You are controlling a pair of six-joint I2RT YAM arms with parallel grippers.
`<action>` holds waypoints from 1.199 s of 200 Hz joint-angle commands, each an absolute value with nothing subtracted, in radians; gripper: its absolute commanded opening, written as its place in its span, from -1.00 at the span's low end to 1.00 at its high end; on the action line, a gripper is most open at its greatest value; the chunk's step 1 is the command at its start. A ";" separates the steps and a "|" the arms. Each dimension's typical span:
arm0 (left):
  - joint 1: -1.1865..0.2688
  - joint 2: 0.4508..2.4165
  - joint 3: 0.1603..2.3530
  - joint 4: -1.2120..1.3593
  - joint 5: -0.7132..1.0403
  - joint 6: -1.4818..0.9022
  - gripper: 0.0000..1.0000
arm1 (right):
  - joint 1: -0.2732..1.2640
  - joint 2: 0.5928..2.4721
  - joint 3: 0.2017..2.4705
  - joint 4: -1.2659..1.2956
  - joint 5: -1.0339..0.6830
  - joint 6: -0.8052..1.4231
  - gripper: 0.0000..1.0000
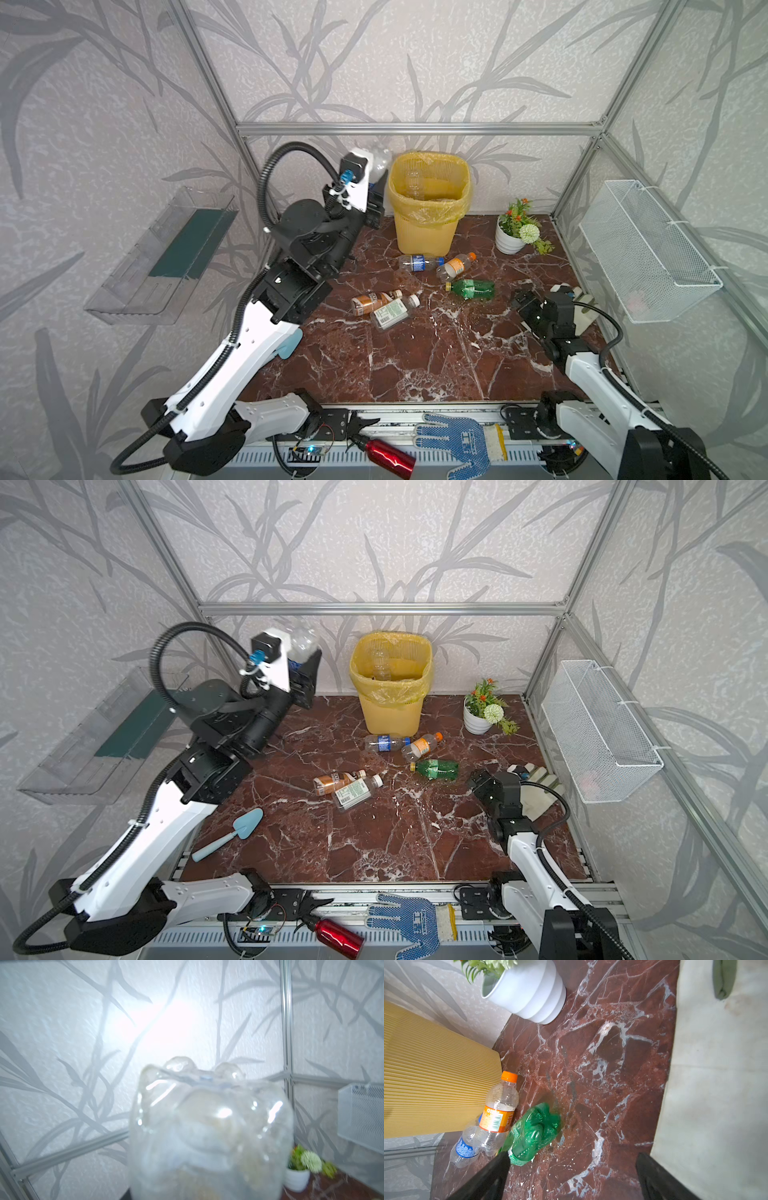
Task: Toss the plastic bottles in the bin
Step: 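Lift the Pepsi bottle with the left gripper and drop it into the bin, then bring the left gripper back down toward the brown coffee bottle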
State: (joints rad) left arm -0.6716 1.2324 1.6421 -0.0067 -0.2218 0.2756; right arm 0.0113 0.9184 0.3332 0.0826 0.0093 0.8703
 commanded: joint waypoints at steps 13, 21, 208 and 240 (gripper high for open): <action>-0.589 1.535 1.782 0.055 -0.084 0.148 -0.16 | -0.014 0.861 0.337 0.058 -0.011 0.862 0.91; -0.567 1.630 1.866 0.013 -0.048 0.073 -0.15 | -0.016 0.851 0.340 0.053 -0.014 0.862 0.91; -0.510 1.331 1.330 -0.060 -0.424 -0.315 0.98 | -0.029 0.823 0.337 0.021 -0.101 0.919 0.90; -0.477 1.161 1.068 -0.293 -0.510 -0.620 0.98 | -0.029 0.861 0.323 0.049 -0.098 0.931 0.90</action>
State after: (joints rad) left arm -0.4931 1.2896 1.2022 -0.0895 -0.3531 -0.3374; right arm -0.0257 0.8368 0.3336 0.0044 -0.0895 0.9165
